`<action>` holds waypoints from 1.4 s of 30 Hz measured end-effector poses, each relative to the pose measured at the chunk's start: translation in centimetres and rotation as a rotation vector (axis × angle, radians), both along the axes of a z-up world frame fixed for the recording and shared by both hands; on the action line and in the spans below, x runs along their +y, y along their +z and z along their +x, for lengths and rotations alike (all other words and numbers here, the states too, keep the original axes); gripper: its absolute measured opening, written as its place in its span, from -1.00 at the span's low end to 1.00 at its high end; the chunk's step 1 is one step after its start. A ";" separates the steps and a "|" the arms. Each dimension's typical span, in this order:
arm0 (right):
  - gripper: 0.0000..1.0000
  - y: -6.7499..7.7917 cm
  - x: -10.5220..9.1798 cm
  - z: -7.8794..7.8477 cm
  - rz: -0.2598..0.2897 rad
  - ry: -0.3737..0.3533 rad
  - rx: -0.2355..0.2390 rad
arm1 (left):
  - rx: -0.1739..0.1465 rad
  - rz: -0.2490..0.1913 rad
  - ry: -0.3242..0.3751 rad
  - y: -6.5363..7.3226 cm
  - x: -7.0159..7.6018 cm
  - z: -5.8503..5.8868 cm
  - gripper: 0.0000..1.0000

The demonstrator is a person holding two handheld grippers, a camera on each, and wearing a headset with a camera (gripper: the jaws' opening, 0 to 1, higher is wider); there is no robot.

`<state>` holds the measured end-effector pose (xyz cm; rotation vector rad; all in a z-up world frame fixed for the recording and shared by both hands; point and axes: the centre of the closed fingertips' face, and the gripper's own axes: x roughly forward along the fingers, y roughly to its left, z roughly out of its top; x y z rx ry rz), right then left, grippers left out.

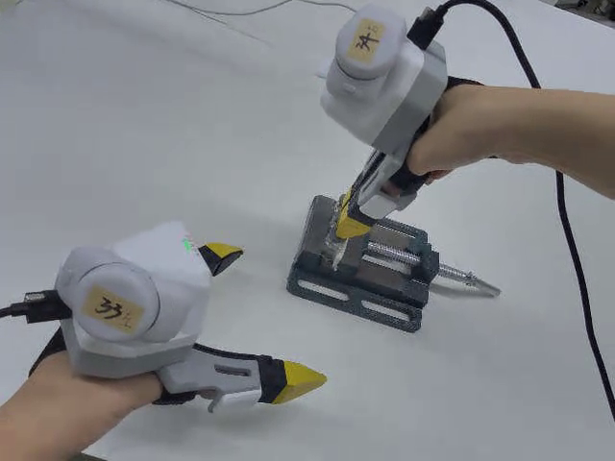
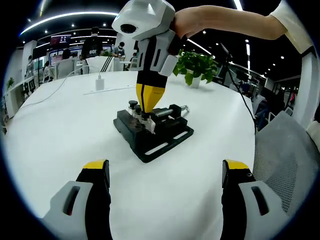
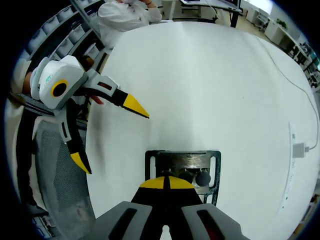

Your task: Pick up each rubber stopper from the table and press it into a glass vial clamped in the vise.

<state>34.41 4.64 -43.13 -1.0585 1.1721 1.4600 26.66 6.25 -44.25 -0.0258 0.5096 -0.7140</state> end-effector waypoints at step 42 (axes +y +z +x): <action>-1.00 0.7 -0.2 -1.6 0.032 -0.134 -0.020 | -0.100 0.048 0.051 4.9 1.2 -0.6 0.84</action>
